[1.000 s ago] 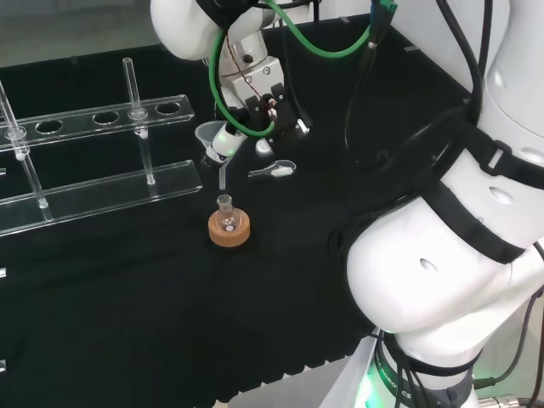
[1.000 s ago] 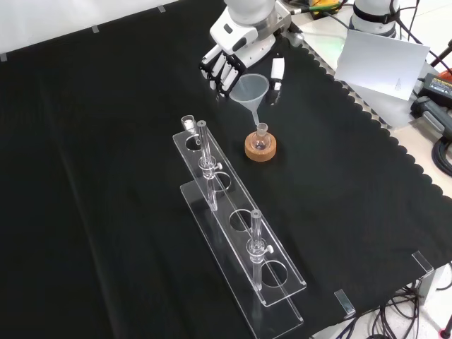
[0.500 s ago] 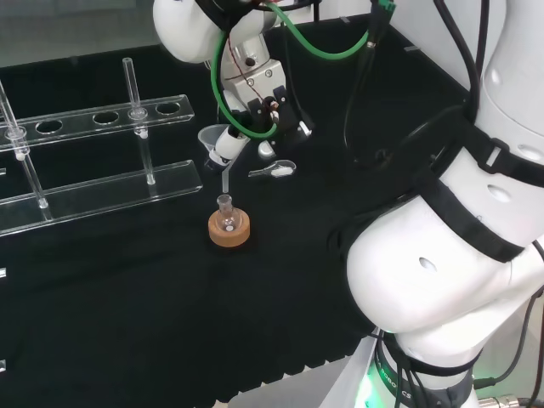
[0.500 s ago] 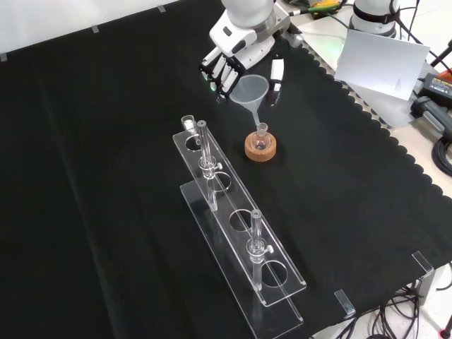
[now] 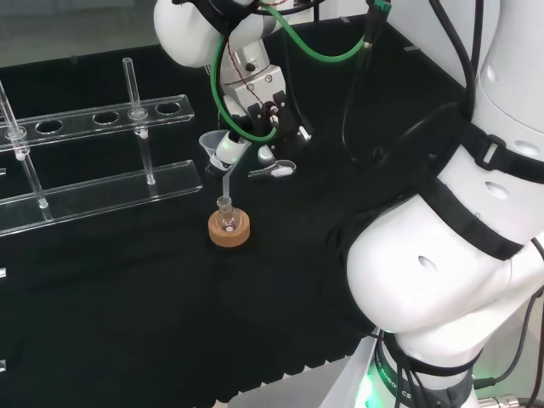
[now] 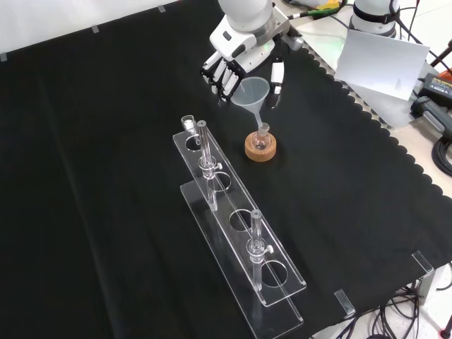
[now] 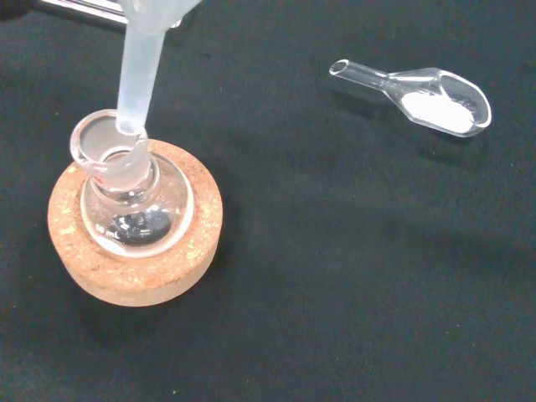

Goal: Place the funnel on the round-bottom flask.

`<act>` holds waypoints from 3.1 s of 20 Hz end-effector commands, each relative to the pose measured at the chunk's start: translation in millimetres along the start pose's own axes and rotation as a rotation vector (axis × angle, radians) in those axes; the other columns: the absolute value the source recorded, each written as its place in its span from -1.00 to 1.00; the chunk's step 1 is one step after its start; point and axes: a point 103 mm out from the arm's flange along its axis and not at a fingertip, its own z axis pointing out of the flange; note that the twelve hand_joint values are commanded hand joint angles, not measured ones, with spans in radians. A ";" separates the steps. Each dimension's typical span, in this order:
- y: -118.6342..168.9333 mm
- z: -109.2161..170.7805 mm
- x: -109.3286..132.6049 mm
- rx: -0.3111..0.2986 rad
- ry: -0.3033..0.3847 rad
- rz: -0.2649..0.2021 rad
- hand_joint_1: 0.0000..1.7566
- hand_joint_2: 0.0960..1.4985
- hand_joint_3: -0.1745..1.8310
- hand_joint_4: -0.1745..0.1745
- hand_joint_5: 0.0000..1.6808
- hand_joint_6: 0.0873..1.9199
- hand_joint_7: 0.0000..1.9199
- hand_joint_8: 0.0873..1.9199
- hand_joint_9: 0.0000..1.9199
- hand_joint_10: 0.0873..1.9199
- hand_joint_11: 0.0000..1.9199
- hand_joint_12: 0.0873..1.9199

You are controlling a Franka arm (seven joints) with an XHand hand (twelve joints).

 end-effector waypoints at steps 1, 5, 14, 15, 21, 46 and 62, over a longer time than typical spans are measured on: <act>2.3 4.4 1.2 0.012 0.007 0.002 -0.27 0.03 -0.74 0.31 -0.09 -0.93 -0.04 -0.67 -0.39 -0.56 -1.00 0.35; 3.7 6.2 2.0 0.007 0.013 0.006 -0.27 0.03 -0.74 0.31 -0.09 -0.93 -0.04 -0.67 -0.39 -0.56 -1.00 0.35; 3.2 -10.1 -13.9 -0.026 0.017 0.026 -0.27 0.02 -0.73 0.30 -0.09 -0.93 -0.04 -0.67 -0.39 -0.56 -1.00 0.35; 1.9 -11.2 -14.2 -0.028 0.018 0.025 -0.27 0.02 -0.73 0.30 -0.09 -0.93 -0.04 -0.67 -0.39 -0.56 -1.00 0.35; -5.5 -12.3 -15.2 -0.030 0.023 0.017 -0.28 0.02 -0.73 0.30 -0.09 -0.93 -0.04 -0.67 -0.39 -0.56 -1.00 0.35; -20.3 -3.5 18.3 -0.015 0.038 -0.032 -0.28 0.02 -0.72 0.28 -0.10 -0.92 -0.04 -0.68 -0.39 -0.57 -1.00 0.34; -12.1 7.7 14.3 0.003 0.047 -0.030 -0.28 0.02 -0.72 0.28 -0.11 -0.92 -0.04 -0.68 -0.39 -0.57 -1.00 0.33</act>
